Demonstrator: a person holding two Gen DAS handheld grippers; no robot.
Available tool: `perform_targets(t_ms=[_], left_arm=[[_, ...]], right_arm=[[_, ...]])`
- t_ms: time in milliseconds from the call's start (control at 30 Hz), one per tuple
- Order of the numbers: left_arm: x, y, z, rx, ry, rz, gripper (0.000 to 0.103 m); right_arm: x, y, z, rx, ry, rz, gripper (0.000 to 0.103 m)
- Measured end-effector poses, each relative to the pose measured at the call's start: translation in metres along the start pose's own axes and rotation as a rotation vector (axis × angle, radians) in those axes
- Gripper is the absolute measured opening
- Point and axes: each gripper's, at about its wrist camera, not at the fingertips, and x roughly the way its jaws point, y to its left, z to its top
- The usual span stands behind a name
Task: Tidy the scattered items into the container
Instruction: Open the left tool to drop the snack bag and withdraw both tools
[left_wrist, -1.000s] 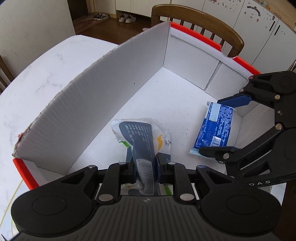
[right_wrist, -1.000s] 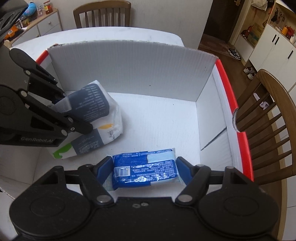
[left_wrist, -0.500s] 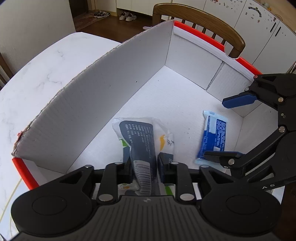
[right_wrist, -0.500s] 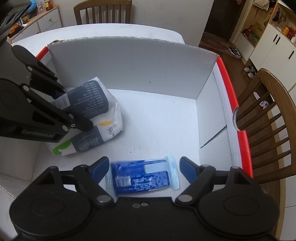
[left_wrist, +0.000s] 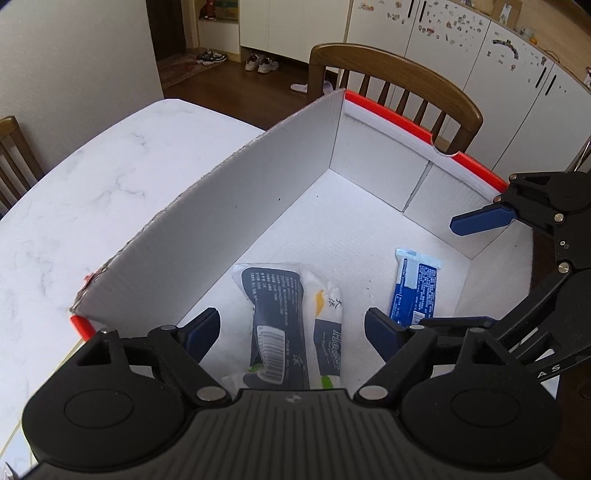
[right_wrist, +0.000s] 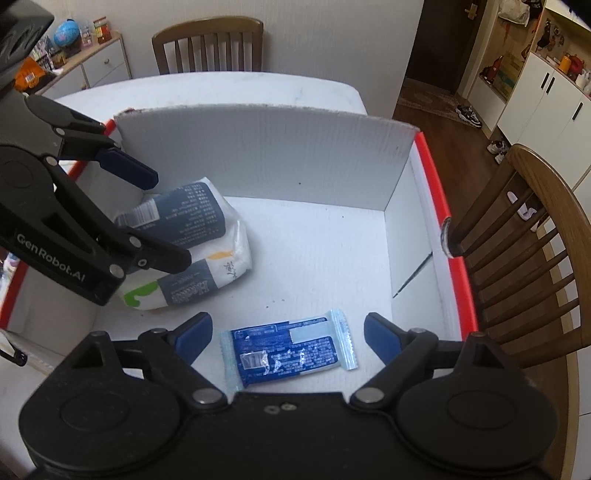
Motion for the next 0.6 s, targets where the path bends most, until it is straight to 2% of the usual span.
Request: perform_targets(t_ms=[333,367,400,600], left_arm=[[-0.030,-0.006,-0.010,-0.012,-0.062,-0.024,0.094],[-0.033,-0.007,-0.011,-0.013,-0.068,-0.026,0.102],[-0.036,-0.008,-0.013,-0.011,-0.077,-0.028,0.103],[-0.055,-0.010,-0.022,-0.015,-0.112,-0.043,0.103]], right_arm=[[-0.039,0.011,-0.007,0.030,-0.080,0.039,0.089],[-0.042,0.012,-0.007,0.032,-0.088,0.040,0.089],[-0.046,0.013,-0.009,0.035,-0.095,0.040,0.090],[-0.064,0.024,-0.015,0.061,-0.136,0.039,0.090]])
